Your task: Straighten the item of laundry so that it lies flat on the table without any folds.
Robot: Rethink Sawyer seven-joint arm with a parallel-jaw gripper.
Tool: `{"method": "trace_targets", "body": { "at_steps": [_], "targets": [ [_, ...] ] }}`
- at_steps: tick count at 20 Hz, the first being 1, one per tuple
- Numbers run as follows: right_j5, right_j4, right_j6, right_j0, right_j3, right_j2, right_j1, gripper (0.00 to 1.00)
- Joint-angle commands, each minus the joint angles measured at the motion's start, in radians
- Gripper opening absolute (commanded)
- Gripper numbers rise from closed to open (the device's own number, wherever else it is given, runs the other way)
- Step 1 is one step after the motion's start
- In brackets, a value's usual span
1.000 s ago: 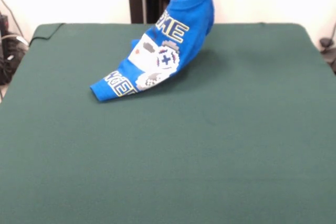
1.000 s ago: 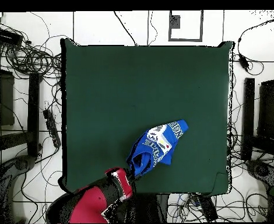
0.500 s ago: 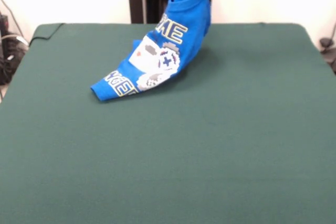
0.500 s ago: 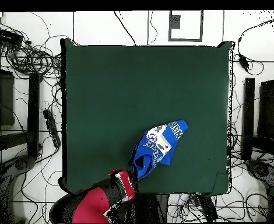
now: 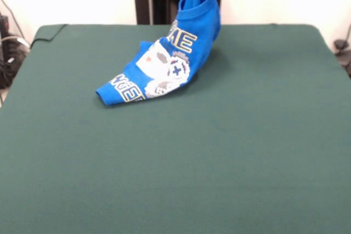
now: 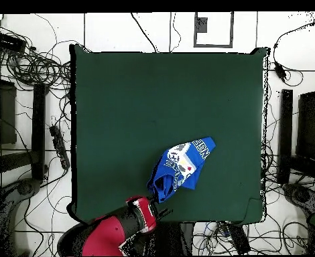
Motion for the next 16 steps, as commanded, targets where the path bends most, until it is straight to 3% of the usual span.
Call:
{"method": "trace_targets", "body": {
  "at_steps": [1, 7, 11, 14, 16],
  "targets": [
    [0.063, 0.068, 0.291, 0.026, -0.003, 0.057, 0.033, 1.00],
    [0.119, 0.082, 0.294, -0.008, 0.011, 0.104, -0.050, 1.00],
    [0.346, 0.028, 0.306, 0.023, -0.035, 0.026, -0.046, 1.00],
    [0.611, -0.079, 0.233, 0.009, -0.086, -0.038, -0.136, 1.00],
    [0.659, -0.108, 0.174, -0.029, -0.091, -0.028, -0.202, 1.00]
  ]
}}
